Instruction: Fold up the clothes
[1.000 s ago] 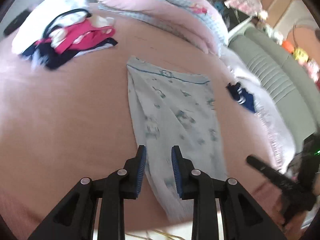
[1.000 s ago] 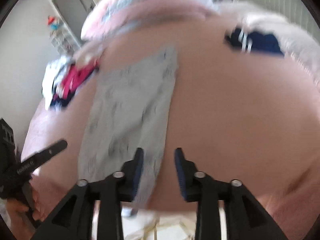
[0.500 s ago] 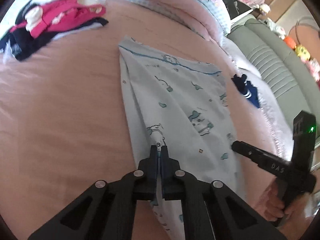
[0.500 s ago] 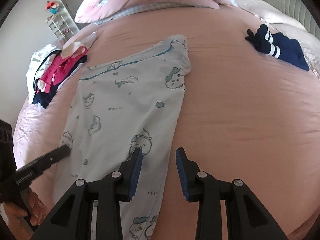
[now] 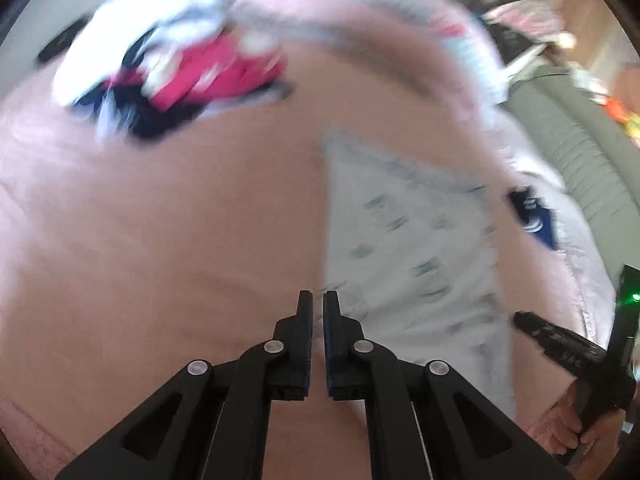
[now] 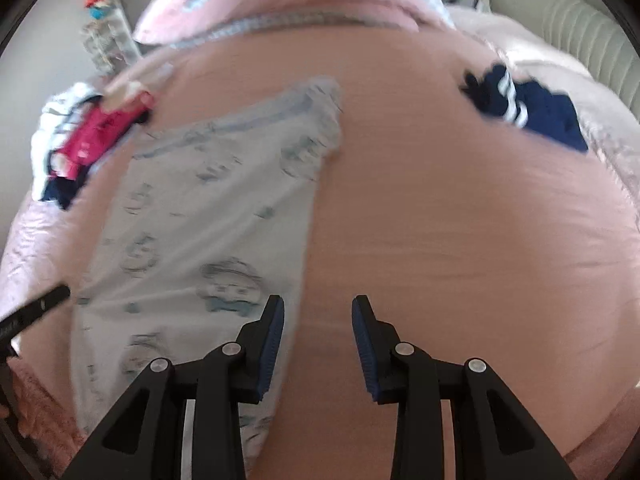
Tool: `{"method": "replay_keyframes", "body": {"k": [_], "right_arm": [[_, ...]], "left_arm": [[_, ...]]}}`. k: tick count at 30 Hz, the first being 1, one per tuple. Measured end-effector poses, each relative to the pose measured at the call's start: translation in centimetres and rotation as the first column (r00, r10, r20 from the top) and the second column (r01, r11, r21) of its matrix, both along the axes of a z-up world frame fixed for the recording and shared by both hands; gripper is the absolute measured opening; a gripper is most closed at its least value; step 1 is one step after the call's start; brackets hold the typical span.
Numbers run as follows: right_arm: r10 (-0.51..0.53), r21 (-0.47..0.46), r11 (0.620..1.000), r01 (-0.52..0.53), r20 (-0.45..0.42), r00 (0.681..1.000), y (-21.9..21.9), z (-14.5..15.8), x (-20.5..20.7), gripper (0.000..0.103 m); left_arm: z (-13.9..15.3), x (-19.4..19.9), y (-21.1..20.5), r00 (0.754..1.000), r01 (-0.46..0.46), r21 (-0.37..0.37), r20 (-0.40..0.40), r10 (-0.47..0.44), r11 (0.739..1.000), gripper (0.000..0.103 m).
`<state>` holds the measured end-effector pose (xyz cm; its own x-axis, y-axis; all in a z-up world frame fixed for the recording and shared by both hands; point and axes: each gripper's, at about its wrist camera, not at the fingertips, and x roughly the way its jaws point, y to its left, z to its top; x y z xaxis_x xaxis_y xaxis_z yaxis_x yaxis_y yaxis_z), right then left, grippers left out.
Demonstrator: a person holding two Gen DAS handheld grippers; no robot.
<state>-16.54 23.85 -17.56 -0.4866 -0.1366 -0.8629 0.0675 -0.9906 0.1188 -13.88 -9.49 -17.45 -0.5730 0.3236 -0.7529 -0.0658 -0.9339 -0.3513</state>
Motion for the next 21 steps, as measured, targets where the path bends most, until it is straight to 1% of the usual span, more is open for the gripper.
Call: {"method": "replay_keyframes", "body": {"k": [1, 3, 4, 5, 6, 7, 8, 9, 10, 11, 12, 13, 14, 15, 17, 18, 19, 20, 21], "right_arm": [[0.038, -0.021, 0.999, -0.038, -0.003, 0.999, -0.7, 0.1, 0.4, 0.035], [0.131, -0.064, 0.99, -0.129, 0.018, 0.991, -2.6, -0.4, 1.3, 0.035], [0.169, -0.06, 0.984, -0.167, 0.042, 0.985, -3.5, -1.1, 1.6, 0.035], [0.2, -0.023, 0.98, -0.198, 0.063, 0.978, -4.3, -1.9, 1.9, 0.035], [0.208, 0.03, 0.977, -0.21, 0.055, 0.977, -4.6, -2.1, 2.4, 0.034], [0.216, 0.077, 0.973, -0.22, 0.048, 0.975, -4.8, -2.3, 2.8, 0.034], [0.219, 0.116, 0.968, -0.224, 0.051, 0.974, -4.6, -2.2, 3.2, 0.034], [0.204, 0.161, 0.964, -0.213, 0.069, 0.976, -4.1, -2.1, 3.5, 0.041], [0.175, 0.197, 0.962, -0.189, 0.085, 0.981, -3.5, -2.0, 3.8, 0.053], [0.142, 0.222, 0.962, -0.16, 0.096, 0.985, -2.8, -1.9, 4.1, 0.055], [0.113, 0.235, 0.963, -0.133, 0.097, 0.989, -2.2, -1.6, 4.4, 0.055], [0.084, 0.249, 0.963, -0.106, 0.097, 0.992, -1.5, -1.3, 4.8, 0.055], [0.067, 0.251, 0.964, -0.086, 0.084, 0.994, -1.1, -0.9, 5.1, 0.054], [0.08, 0.219, 0.972, -0.088, 0.048, 0.996, -1.1, -0.2, 5.5, 0.054], [0.11, 0.082, 0.99, -0.111, 0.015, 0.994, -1.6, 1.0, 5.6, 0.055], [0.125, 0.027, 0.992, -0.125, 0.007, 0.992, -2.1, 1.2, 5.6, 0.055], [0.149, -0.004, 0.989, -0.149, 0.001, 0.989, -2.7, 1.1, 5.8, 0.055], [0.186, 0.005, 0.983, -0.186, 0.013, 0.982, -3.6, 0.5, 6.1, 0.055], [0.216, 0.069, 0.973, -0.22, 0.06, 0.975, -4.3, -0.7, 6.3, 0.054]], "left_arm": [[0.1, 0.0, 1.0, 0.997, 0.07, 0.022, -0.015, -0.069, 0.997, 0.004], [-1.1, -0.2, 3.9, 0.98, 0.199, 0.042, 0.024, -0.2, 0.979, 0.004], [-1.8, -0.3, 5.4, 0.966, 0.252, 0.04, 0.051, -0.254, 0.967, 0.004], [-2.6, -0.1, 6.5, 0.955, 0.286, 0.006, 0.083, -0.285, 0.958, 0.004], [-3.3, 0.3, 7.1, 0.951, 0.295, -0.059, 0.118, -0.287, 0.954, 0.004], [-3.9, 0.6, 7.5, 0.952, 0.287, -0.127, 0.151, -0.268, 0.949, 0.004], [-3.6, 0.9, 7.2, 0.958, 0.264, -0.134, 0.154, -0.243, 0.955, 0.004], [-3.3, 1.2, 6.8, 0.966, 0.228, -0.155, 0.16, -0.204, 0.961, 0.004], [-2.7, 1.6, 6.4, 0.977, 0.163, -0.208, 0.169, -0.129, 0.964, 0.004], [-2.3, 2.0, 6.0, 0.984, 0.104, -0.261, 0.167, -0.061, 0.96, 0.004], [-1.9, 2.7, 6.0, 0.989, 0.073, -0.288, 0.144, -0.032, 0.955, 0.004], [-1.6, 3.2, 6.3, 0.991, 0.093, -0.252, 0.122, -0.063, 0.963, 0.004], [-1.6, 3.4, 6.9, 0.986, 0.143, -0.181, 0.108, -0.125, 0.973, 0.005], [-1.7, 3.6, 7.5, 0.98, 0.187, -0.135, 0.1, -0.174, 0.973, 0.005], [-2.4, 3.6, 9.1, 0.966, 0.241, -0.162, 0.132, -0.221, 0.957, 0.005], [-2.7, 3.6, 9.8, 0.958, 0.268, -0.174, 0.149, -0.243, 0.948, 0.005], [-3.1, 3.7, 10.3, 0.947, 0.3, -0.183, 0.173, -0.27, 0.936, 0.005], [-3.3, 4.0, 9.9, 0.933, 0.335, -0.179, 0.202, -0.298, 0.925, 0.005], [-3.0, 4.4, 9.5, 0.928, 0.345, -0.166, 0.207, -0.309, 0.924, 0.005]]}}
